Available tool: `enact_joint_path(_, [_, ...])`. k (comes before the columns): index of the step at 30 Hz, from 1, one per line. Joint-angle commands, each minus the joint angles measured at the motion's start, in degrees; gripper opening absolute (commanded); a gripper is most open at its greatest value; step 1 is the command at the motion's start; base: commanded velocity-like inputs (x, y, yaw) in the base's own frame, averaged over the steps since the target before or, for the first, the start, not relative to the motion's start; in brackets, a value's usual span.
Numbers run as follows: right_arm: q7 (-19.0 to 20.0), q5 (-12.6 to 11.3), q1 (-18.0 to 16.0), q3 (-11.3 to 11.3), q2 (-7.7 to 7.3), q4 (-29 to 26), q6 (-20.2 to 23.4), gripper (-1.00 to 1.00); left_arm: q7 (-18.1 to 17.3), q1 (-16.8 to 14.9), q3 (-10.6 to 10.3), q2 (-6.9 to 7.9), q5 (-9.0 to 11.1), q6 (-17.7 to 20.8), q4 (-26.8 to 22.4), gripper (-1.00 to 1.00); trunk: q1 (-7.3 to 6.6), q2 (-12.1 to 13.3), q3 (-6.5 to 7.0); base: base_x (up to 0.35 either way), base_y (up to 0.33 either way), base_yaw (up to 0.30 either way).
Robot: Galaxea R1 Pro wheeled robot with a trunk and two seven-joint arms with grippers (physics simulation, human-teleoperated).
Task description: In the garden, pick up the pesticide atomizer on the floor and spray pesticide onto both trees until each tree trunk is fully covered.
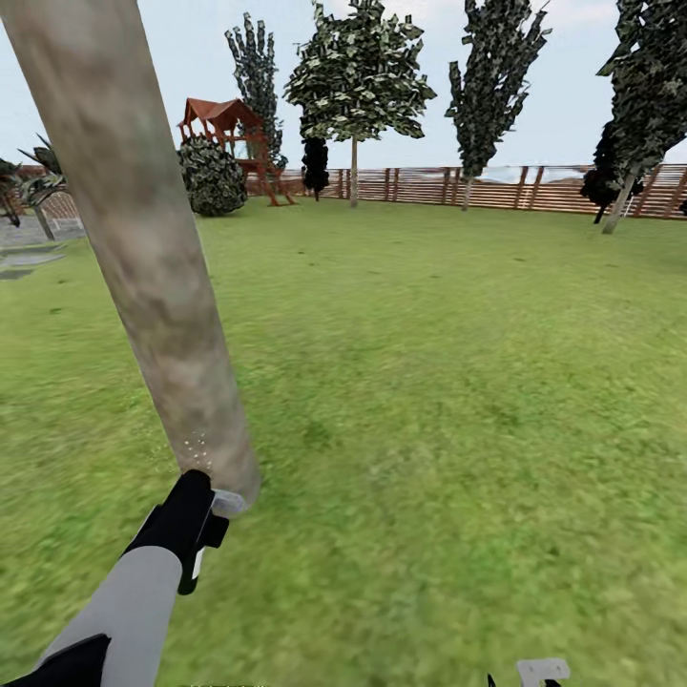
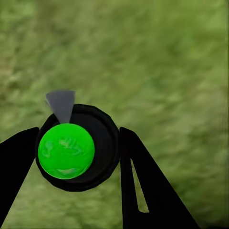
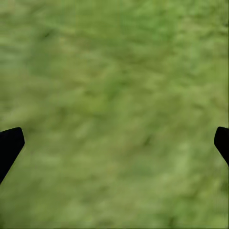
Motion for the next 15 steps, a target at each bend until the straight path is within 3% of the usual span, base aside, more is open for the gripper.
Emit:
enact_joint_path(1, [-0.29,0.61,-0.02,-0.31,-0.02,0.09,-0.20,1.00,-0.49,-0.02,0.33,-0.17,-0.65,-0.01,0.06,-1.00,-0.01,-0.02,-0.05,0.014,-0.007,0.271])
enact_joint_path(12, [-0.26,0.61,-0.04,-0.31,0.01,0.09,-0.22,1.00,-0.49,0.01,0.41,-0.25,-0.68,-0.02,-0.04,-1.00,-0.01,-0.02,-0.05,0.185,-0.155,0.271])
enact_joint_path(15, [-0.26,0.61,-0.03,-0.31,-0.03,0.09,-0.25,1.00,-0.47,0.01,0.41,-0.30,-0.68,-0.02,-0.01,-1.00,-0.01,-0.02,-0.05,0.144,-0.229,0.100])
